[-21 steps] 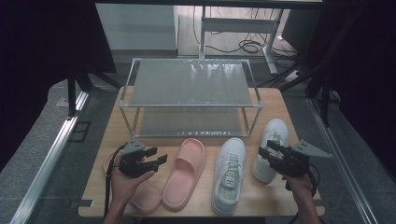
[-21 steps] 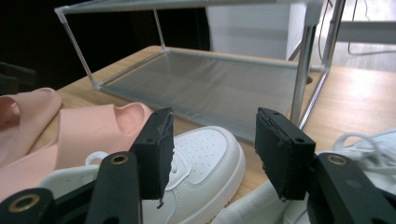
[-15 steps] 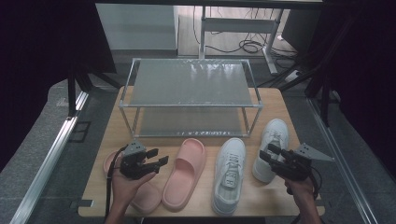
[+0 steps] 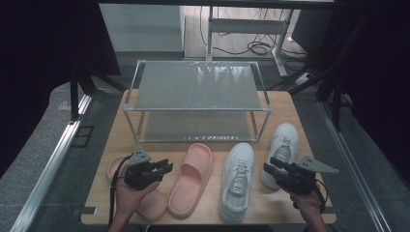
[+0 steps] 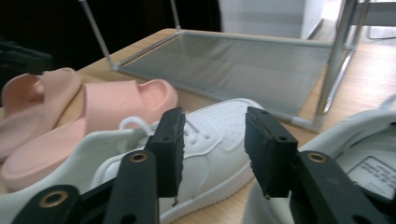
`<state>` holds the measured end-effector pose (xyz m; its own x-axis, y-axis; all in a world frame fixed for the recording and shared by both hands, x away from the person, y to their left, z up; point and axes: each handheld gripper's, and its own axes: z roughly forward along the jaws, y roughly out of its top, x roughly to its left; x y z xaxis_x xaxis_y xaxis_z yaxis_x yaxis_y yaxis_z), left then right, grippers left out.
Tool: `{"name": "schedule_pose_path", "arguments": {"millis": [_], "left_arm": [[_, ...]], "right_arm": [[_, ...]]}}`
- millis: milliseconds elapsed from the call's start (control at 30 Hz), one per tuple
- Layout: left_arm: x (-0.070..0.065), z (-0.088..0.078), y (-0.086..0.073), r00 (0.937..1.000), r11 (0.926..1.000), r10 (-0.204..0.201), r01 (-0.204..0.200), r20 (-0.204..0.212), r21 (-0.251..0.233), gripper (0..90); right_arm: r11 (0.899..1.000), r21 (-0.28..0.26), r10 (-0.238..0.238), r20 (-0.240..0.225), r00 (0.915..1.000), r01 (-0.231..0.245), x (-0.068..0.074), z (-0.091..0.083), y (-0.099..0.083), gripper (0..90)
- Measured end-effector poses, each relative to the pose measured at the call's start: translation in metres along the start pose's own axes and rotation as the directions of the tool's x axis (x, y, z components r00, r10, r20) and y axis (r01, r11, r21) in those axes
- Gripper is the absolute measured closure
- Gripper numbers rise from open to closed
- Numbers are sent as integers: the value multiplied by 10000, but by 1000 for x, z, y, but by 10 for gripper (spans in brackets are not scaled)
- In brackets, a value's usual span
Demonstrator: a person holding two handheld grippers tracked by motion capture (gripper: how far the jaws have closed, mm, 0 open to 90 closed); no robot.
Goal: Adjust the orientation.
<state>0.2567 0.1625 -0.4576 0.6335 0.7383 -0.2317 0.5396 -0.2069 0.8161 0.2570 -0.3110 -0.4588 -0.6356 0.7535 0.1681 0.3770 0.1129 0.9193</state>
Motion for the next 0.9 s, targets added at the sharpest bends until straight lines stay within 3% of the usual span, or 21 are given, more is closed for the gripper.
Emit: {"name": "schedule_pose_path", "arguments": {"millis": [333,633,900], "left_arm": [[-3,3,-1,9996,9999,-52,49,264,102,900],[-10,1,-5,9993,9995,90,-102,373,315,900],[0,-22,-10,9996,9998,-168,170,-209,97,900]], "right_arm": [[9990,-341,-305,-255,9992,297,9,-2,2,637],[9994,-297,-208,-180,9996,203,14,0,3,628],[9990,-229,-376,-174,9991,372,20,2,7,620]]}}
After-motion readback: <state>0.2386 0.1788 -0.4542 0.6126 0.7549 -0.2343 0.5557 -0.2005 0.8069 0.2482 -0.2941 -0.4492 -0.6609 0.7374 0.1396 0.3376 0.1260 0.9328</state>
